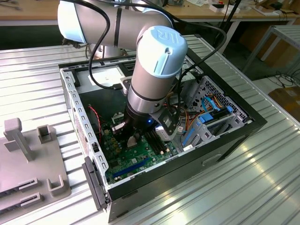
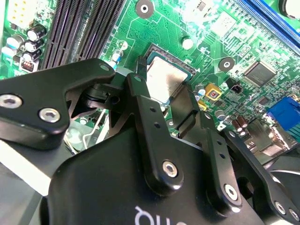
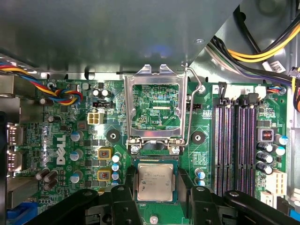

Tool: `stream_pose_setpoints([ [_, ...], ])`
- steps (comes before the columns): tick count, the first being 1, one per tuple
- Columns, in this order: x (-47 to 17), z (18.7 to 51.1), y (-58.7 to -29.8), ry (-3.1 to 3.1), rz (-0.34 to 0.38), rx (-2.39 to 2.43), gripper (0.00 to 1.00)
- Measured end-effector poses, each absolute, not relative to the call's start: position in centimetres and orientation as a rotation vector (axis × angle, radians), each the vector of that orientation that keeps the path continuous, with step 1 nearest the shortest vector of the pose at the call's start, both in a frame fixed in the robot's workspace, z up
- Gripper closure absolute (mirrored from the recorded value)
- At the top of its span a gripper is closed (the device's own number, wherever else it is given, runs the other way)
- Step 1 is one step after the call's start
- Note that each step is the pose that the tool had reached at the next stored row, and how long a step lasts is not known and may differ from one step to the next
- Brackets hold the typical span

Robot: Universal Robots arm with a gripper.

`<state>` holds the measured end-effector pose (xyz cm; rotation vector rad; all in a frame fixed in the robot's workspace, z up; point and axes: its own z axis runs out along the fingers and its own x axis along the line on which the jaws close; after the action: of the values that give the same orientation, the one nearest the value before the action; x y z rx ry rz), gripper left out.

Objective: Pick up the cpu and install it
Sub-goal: 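Place the cpu into insertion slot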

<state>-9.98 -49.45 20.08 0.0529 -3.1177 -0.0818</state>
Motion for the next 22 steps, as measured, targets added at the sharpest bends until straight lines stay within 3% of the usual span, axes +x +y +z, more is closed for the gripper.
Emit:
stream_pose_setpoints([
  [22,-9.98,19.93,-49.45,-3.118,-0.082,0.053,0.55],
])
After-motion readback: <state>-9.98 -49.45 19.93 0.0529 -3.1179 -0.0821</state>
